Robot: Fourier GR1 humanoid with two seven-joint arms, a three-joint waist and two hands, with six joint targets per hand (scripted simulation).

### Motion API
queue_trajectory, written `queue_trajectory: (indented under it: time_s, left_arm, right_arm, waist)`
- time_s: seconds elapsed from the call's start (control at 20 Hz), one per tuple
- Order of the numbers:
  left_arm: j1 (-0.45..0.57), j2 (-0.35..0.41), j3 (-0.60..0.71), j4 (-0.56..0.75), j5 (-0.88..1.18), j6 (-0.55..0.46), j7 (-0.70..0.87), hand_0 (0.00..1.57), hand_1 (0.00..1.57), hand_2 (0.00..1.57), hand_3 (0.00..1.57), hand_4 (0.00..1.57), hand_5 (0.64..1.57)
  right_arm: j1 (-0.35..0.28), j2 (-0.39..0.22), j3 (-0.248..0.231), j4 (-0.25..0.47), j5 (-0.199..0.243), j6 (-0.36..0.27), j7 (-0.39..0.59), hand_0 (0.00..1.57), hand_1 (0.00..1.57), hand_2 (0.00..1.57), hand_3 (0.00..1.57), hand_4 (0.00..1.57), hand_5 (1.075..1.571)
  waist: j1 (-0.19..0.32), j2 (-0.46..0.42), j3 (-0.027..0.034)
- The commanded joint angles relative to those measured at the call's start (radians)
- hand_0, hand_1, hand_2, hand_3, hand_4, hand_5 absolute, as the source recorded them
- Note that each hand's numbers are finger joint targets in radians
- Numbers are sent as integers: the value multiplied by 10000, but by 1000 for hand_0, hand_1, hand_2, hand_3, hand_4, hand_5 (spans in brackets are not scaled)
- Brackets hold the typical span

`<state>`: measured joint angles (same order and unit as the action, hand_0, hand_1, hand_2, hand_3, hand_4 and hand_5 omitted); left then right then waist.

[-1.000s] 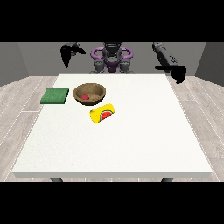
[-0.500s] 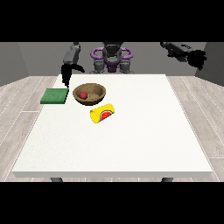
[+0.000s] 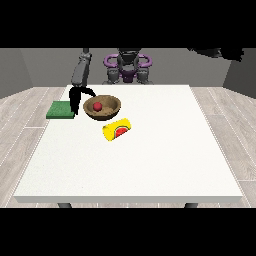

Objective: Pick the cup and pour the ball into the bowl, then pick the bowl and place it on the pad

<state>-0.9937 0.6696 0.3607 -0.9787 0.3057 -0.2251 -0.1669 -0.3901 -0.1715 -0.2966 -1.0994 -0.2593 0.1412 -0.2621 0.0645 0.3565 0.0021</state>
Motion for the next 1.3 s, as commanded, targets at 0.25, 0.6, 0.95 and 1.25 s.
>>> queue_trajectory:
  time_s: [0.25, 0.6, 0.95, 1.25]
  left_arm:
    - [-559, 713, 295, -146, 683, -543, 930, 0, 0, 0, 0, 0, 1539]
    - [-1023, 1257, 524, -541, 981, -560, 1283, 0, 0, 0, 0, 0, 1529]
    - [-1324, 855, 146, -906, 788, -106, 1294, 0, 0, 0, 0, 0, 1539]
    - [-1505, 1095, 282, -597, 985, -440, 1277, 0, 0, 0, 0, 0, 1540]
  right_arm:
    - [-1653, -381, -601, 2465, -355, -227, 96, 0, 0, 0, 0, 401, 1571]
    - [-1578, -414, -611, 3060, -196, 91, -1115, 0, 0, 0, 0, 311, 1568]
    - [-2143, 401, -205, 2821, 106, -1015, -816, 0, 0, 0, 0, 385, 1570]
    - [-2178, 1004, 113, 2553, 503, -2071, -592, 0, 0, 0, 0, 437, 1570]
  waist:
    - [264, 48, -11]
    - [342, 708, -9]
    - [499, 919, -13]
    - [892, 890, -22]
